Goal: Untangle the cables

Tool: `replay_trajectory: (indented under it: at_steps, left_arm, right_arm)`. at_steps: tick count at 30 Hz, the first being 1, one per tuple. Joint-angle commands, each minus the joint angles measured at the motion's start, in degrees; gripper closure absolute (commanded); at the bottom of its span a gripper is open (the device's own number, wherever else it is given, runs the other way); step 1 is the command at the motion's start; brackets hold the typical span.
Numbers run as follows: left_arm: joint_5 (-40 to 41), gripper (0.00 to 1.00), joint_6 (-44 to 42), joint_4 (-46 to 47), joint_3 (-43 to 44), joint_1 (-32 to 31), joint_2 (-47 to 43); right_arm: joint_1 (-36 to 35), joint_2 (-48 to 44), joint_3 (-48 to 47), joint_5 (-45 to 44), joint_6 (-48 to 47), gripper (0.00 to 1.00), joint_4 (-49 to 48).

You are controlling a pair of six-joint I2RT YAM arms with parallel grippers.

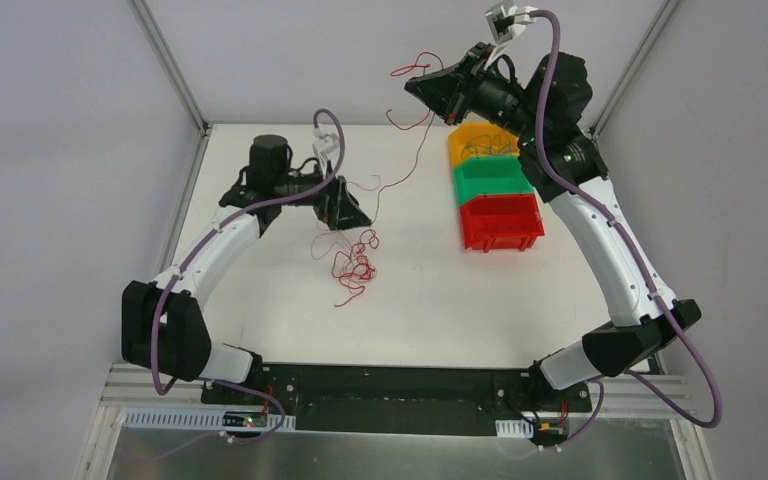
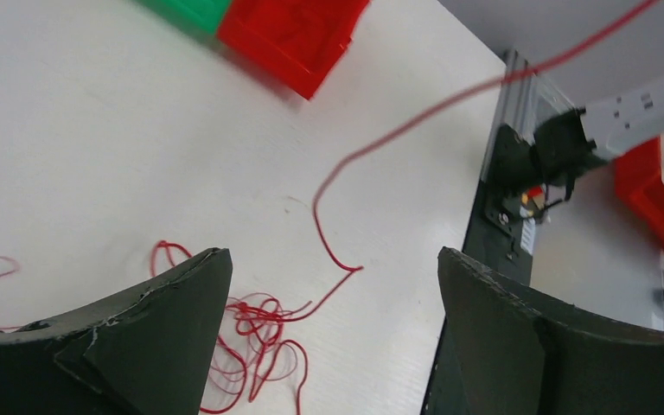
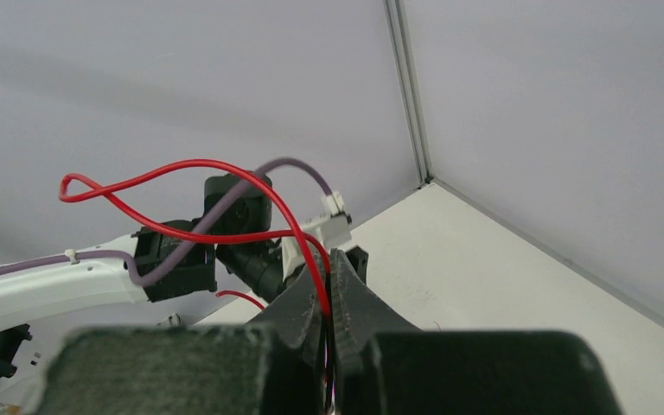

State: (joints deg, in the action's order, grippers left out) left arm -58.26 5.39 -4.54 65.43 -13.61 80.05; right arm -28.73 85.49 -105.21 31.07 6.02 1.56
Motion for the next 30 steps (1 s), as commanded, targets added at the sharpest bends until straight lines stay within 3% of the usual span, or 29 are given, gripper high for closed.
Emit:
replay_trajectory:
  at_steps: [1, 10, 15, 17, 18, 19, 20, 23, 26, 30]
  left_arm:
    - [-5.9, 0.07, -11.7, 0.8, -6.6, -2.1, -2.0]
    - [0.5, 0.09, -29.9, -1.7, -9.4, -4.4, 3.8]
    - [4.7, 0.21, -34.2, -2.3, -6.9, -7.1, 8.3]
    - [5.6, 0.41, -34.1, -2.8, -5.4, -8.5, 10.0]
    - [6.1, 0.65, -33.5, -3.7, -4.2, -8.9, 10.1]
    - [6.6, 0.95, -31.6, -5.4, -2.1, -9.0, 9.5]
    - [6.8, 1.0, -27.2, -7.5, 0.6, -9.0, 8.2]
    - [5.2, 1.0, -18.3, -11.9, 11.5, -9.6, 0.6]
    - [11.2, 1.0, -19.7, -12.9, 16.4, -10.0, -6.4]
    - [16.1, 1.0, -24.5, -23.7, 16.8, -9.9, -6.8]
  right_arm:
    - [0.5, -0.1, -2.4, 0.3, 0.8, 1.0, -0.6]
    - [1.6, -0.9, -0.6, 0.5, 0.7, 1.0, -0.3]
    - [3.4, -1.6, 0.8, 0.7, 0.9, 1.0, 0.3]
    - [4.3, -1.8, 1.5, 1.1, 1.1, 1.0, 0.5]
    - [4.8, -2.1, 1.8, 1.4, 1.1, 1.0, 0.8]
    - [5.3, -2.5, 2.3, 1.6, 0.8, 1.0, 1.4]
    - [5.9, -3.2, 2.9, 1.7, 0.5, 1.0, 2.1]
    - [8.2, -6.0, 6.4, 3.0, -1.2, 1.0, 3.5]
    - [8.6, -8.0, 11.0, 5.6, -2.1, 1.0, 3.7]
    - [8.6, -8.9, 15.7, 8.9, 0.7, 1.0, 3.2]
